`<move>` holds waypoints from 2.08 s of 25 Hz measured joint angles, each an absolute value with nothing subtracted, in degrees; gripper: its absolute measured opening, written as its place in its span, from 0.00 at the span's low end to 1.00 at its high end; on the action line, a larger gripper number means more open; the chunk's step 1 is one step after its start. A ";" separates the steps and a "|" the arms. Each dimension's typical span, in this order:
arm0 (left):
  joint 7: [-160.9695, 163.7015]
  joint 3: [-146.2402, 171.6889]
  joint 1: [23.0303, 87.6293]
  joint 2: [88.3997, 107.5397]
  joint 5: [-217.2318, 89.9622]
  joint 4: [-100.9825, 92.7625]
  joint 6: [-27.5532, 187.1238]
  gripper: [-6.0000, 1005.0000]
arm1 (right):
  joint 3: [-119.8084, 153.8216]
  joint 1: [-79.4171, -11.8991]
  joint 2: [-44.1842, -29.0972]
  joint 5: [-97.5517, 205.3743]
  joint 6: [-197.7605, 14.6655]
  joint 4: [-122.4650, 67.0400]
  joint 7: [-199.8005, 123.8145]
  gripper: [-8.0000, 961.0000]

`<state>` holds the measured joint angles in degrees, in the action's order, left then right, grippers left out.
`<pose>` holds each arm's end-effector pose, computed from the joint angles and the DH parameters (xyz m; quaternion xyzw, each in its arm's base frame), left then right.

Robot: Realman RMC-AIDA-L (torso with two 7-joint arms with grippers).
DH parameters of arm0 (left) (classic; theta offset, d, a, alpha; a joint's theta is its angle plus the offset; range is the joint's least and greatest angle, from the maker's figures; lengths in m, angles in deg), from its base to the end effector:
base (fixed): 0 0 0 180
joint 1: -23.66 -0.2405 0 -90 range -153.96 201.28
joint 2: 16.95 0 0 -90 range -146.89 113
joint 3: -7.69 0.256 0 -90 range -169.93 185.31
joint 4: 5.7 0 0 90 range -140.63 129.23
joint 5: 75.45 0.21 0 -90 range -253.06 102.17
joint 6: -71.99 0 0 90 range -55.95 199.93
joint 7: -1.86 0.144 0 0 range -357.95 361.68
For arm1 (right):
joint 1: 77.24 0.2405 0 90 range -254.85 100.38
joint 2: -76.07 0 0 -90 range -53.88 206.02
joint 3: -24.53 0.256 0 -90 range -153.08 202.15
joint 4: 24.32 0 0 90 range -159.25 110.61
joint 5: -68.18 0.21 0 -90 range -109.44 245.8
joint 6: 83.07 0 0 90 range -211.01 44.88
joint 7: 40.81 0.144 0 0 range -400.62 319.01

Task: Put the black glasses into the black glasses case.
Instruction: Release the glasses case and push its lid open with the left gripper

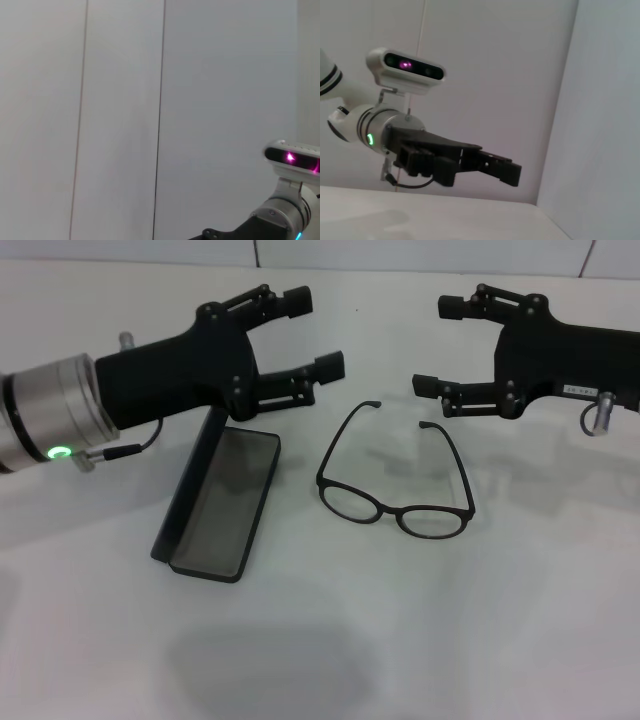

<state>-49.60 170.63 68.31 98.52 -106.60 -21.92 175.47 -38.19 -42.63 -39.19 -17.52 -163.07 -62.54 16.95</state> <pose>-0.2198 0.3416 0.0056 -0.8956 -0.0784 -0.4136 0.1441 0.1893 0.3754 0.0053 -0.9371 -0.0407 0.2858 0.1964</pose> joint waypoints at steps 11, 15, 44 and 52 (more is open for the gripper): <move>-50.67 170.64 67.18 99.24 -106.77 -21.66 175.08 0.87 | -38.45 -43.91 -39.18 -17.67 -163.30 -62.69 15.88 0.91; -50.50 170.64 67.01 100.01 -106.94 -21.89 174.98 0.86 | -38.39 -44.49 -39.14 -17.69 -163.93 -62.99 14.98 0.91; -86.22 170.73 69.41 100.07 -98.61 -50.13 173.14 0.85 | -38.38 -45.28 -38.54 -18.65 -161.73 -63.61 12.70 0.91; -89.56 170.81 72.94 100.77 -94.47 -55.70 173.89 0.76 | -38.47 -45.08 -38.86 -18.67 -161.44 -63.62 12.30 0.91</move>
<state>-89.56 170.81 72.94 100.77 -94.47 -55.70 173.89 -38.47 -45.08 -38.86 -18.67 -161.44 -63.62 12.30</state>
